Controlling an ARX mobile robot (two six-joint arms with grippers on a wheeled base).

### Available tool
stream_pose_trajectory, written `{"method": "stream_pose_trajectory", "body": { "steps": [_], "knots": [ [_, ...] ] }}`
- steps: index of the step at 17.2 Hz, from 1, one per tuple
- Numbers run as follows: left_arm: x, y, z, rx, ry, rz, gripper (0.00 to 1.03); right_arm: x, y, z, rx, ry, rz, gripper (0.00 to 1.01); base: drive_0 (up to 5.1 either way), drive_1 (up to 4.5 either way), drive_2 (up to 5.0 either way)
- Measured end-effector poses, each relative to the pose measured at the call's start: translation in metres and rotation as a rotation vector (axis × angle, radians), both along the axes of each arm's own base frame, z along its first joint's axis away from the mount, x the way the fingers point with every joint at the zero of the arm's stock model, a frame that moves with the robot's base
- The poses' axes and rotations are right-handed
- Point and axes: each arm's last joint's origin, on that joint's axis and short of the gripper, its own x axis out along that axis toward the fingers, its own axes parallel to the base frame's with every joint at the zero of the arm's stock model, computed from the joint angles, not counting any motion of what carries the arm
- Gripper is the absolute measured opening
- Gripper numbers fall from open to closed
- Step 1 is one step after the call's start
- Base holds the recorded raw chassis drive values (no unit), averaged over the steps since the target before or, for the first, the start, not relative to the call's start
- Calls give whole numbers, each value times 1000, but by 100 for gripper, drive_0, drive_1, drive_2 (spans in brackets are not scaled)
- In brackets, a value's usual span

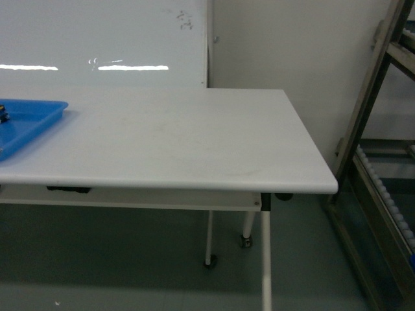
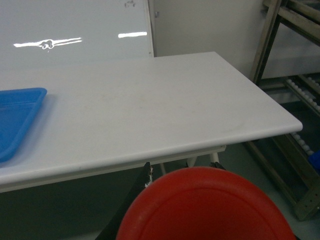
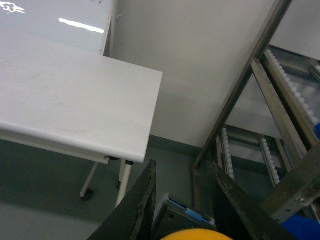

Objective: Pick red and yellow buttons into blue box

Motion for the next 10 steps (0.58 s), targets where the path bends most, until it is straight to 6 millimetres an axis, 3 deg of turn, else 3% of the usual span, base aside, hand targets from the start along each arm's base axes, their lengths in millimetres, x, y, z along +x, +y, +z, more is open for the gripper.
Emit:
{"method": "stream_pose_trajectory", "body": {
  "steps": [8,10],
  "knots": [
    [0,0,0,-1,-1,0,25,0,0,0,0,-1,0,29,0,0,0],
    [0,0,0,0,1,0,25,0,0,0,0,0,0,29,496,-249,-249]
  ]
}}
